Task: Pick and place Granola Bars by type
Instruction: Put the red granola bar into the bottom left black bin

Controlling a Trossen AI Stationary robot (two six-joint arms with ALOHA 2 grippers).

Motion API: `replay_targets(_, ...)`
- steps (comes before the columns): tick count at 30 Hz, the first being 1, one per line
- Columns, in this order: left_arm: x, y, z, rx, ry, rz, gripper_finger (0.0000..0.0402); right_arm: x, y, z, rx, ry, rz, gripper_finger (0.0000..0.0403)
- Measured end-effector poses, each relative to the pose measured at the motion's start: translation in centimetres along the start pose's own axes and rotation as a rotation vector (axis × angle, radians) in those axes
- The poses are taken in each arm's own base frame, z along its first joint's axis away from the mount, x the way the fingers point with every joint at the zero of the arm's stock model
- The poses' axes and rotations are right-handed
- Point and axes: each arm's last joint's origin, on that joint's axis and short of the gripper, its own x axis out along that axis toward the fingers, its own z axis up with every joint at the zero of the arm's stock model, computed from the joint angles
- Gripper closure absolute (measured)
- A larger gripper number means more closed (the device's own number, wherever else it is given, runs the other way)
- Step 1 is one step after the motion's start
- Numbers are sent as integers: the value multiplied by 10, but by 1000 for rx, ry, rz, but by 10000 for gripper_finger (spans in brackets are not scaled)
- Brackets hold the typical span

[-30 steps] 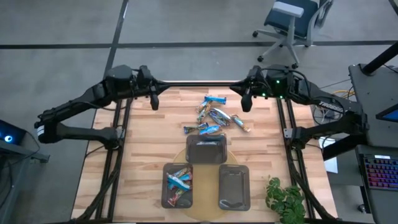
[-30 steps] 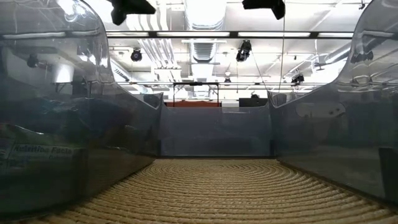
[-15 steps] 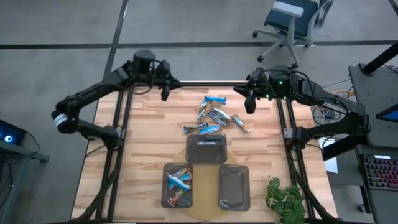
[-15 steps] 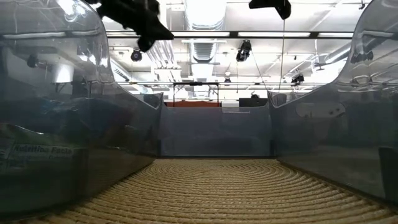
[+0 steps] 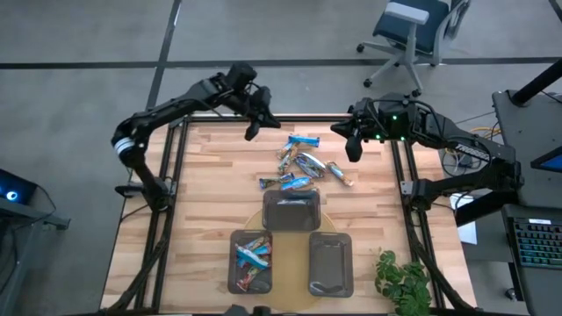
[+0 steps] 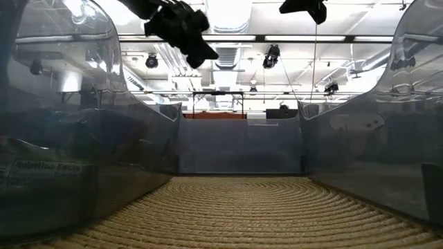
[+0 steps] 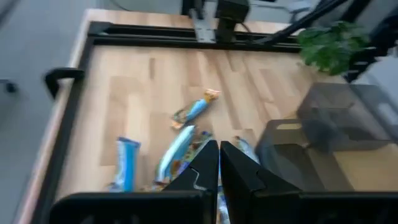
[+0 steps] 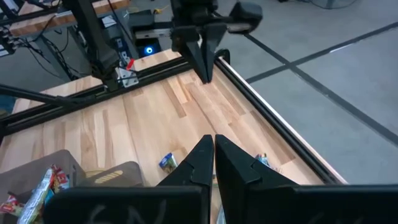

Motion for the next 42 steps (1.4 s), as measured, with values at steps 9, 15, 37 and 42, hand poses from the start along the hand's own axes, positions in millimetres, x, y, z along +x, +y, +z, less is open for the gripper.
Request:
replay_targets(9, 42, 6, -14, -145, 56, -103, 377, -2, 0, 0, 2, -2, 1, 394)
replay_targets(15, 69, -11, -16, -178, 150, -79, 286, -4, 0, 0, 2, -8, 2, 394)
replay_targets(37, 120, -50, -21, -191, 355, 185, 173, -9, 0, 1, -21, -19, 4, 394)
replay_targets(42, 141, -49, -34, -228, 402, 175, 173, -9, 0, 1, -28, -18, 5, 394)
